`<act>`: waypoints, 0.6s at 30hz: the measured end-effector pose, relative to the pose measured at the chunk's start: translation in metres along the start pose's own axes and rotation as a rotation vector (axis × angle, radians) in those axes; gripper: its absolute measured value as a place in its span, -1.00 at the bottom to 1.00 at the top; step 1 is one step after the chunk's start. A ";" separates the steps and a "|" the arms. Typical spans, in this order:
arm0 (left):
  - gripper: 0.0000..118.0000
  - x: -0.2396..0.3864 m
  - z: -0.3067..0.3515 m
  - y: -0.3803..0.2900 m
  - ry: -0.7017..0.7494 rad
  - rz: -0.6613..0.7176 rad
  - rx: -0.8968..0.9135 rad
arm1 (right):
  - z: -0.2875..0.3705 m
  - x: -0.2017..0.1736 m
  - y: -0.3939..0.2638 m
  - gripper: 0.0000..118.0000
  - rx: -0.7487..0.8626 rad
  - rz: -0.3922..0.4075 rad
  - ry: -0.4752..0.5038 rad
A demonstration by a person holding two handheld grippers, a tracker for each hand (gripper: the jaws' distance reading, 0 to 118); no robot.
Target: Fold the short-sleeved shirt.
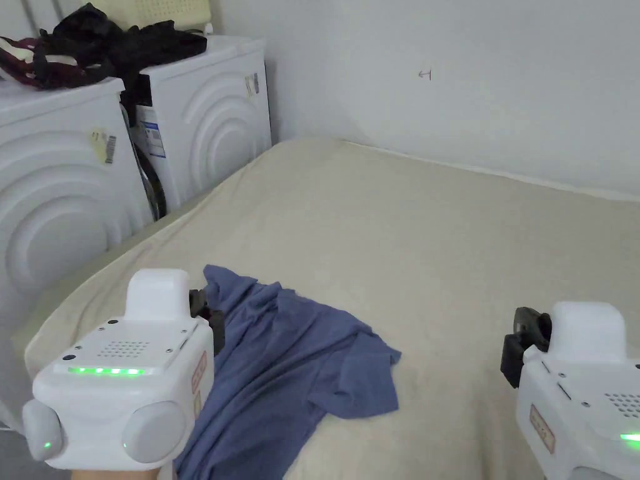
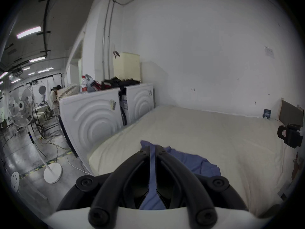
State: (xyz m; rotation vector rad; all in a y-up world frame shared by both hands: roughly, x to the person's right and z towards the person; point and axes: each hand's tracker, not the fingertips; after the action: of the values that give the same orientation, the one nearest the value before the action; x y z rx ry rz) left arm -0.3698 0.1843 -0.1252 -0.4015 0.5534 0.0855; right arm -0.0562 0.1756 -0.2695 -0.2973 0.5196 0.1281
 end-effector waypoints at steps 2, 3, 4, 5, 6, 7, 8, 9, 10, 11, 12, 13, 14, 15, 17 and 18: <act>-0.90 0.007 -0.018 -0.017 -0.029 -0.004 -0.060 | -0.008 -0.001 -0.011 -0.99 -0.034 0.002 -0.005; -0.90 0.010 -0.028 -0.025 -0.047 -0.010 -0.086 | -0.012 -0.001 -0.018 -0.99 -0.060 -0.001 -0.006; -0.90 0.014 -0.038 -0.033 -0.059 -0.009 -0.109 | -0.016 -0.002 -0.024 -0.99 -0.084 -0.004 -0.003; -0.90 0.019 -0.046 -0.041 -0.080 -0.014 -0.134 | -0.019 -0.002 -0.029 -0.99 -0.090 -0.005 0.001; -0.90 0.023 -0.056 -0.047 -0.104 -0.017 -0.171 | -0.022 -0.003 -0.034 -0.99 -0.098 -0.004 -0.002; -0.90 0.027 -0.066 -0.053 -0.119 -0.009 -0.199 | -0.026 -0.003 -0.039 -0.99 -0.112 -0.003 -0.005; -0.90 0.030 -0.074 -0.058 -0.139 -0.010 -0.226 | -0.029 -0.003 -0.043 -0.99 -0.127 -0.006 -0.008; -0.90 0.033 -0.082 -0.064 -0.166 -0.010 -0.253 | -0.032 -0.002 -0.046 -0.99 -0.142 -0.015 -0.002; -0.90 0.036 -0.090 -0.069 -0.188 -0.013 -0.282 | -0.034 -0.001 -0.049 -0.99 -0.153 -0.018 0.002; -0.89 0.038 -0.096 -0.073 -0.208 -0.013 -0.301 | -0.035 -0.001 -0.051 -0.99 -0.157 -0.018 -0.004; -0.89 0.041 -0.103 -0.078 -0.225 -0.021 -0.329 | -0.037 -0.001 -0.054 -0.99 -0.162 -0.019 -0.007; -0.82 0.043 -0.108 -0.083 -0.236 -0.035 -0.369 | -0.038 -0.001 -0.057 -0.99 -0.174 -0.022 -0.009; -0.53 0.044 -0.112 -0.088 -0.241 -0.034 -0.386 | -0.040 -0.001 -0.059 -0.99 -0.188 -0.026 -0.008; 0.23 0.045 -0.117 -0.094 -0.240 -0.029 -0.387 | -0.040 -0.001 -0.062 -0.99 -0.195 -0.028 -0.002; 0.56 0.046 -0.127 -0.103 -0.266 -0.027 -0.451 | -0.042 -0.002 -0.067 -0.99 -0.206 -0.027 -0.006; 0.71 0.045 -0.132 -0.107 -0.260 -0.009 -0.494 | -0.043 -0.003 -0.068 -0.99 -0.214 -0.029 -0.004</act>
State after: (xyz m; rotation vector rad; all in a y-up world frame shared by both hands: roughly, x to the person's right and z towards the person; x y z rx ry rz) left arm -0.3772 0.0327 -0.2142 -0.8604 0.2677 0.2643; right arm -0.0653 0.0973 -0.2868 -0.5133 0.4978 0.1570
